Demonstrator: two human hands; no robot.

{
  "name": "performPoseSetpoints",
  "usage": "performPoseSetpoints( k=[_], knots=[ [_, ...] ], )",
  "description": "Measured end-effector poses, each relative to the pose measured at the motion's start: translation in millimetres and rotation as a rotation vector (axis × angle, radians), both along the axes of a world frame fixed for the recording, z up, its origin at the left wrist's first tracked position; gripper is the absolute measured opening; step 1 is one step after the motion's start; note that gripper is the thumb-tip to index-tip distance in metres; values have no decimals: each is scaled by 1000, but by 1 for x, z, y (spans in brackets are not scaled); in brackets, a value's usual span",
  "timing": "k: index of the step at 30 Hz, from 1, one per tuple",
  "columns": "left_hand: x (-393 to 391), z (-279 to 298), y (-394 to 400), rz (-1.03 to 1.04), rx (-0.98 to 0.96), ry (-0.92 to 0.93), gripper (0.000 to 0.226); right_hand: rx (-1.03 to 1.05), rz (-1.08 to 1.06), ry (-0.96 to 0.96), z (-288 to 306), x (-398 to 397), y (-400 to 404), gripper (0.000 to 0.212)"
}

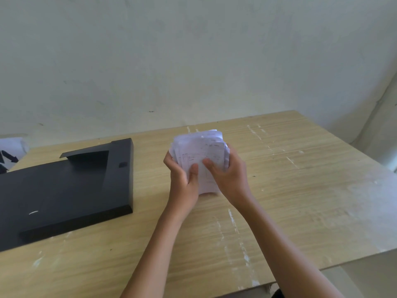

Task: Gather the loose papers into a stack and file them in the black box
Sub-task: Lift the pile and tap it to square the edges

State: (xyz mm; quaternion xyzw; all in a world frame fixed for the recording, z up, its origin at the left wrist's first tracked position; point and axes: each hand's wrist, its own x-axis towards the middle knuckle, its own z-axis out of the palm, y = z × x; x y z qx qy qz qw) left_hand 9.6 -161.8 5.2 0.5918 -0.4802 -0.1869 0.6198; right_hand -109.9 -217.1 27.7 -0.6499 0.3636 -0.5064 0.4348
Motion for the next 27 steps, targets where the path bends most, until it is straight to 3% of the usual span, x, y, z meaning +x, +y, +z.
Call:
performPoseSetpoints(
  k=[5,9,11,17,20,24,27],
  knots=[
    [4,-21,0,-14,135,10,59,111,45,-23,-21,-3,-3,39],
    [9,-32,0,50,172,-55,25,174,102,9,-37,-1,-2,35],
    [9,-31,1,79,149,-48,20,163,94,-11,-36,2,-1,29],
    [4,-2,7,19,19,46,57,74,62,-90,-14,3,0,36],
    [2,3,6,-14,-11,25,50,31,73,-51,-11,3,0,35],
    [2,-4,3,-88,31,9,42,23,114,-23,-13,1,0,50],
    [5,-4,6,-140,30,85,44,36,120,-52,-14,-2,0,52]
  ],
)
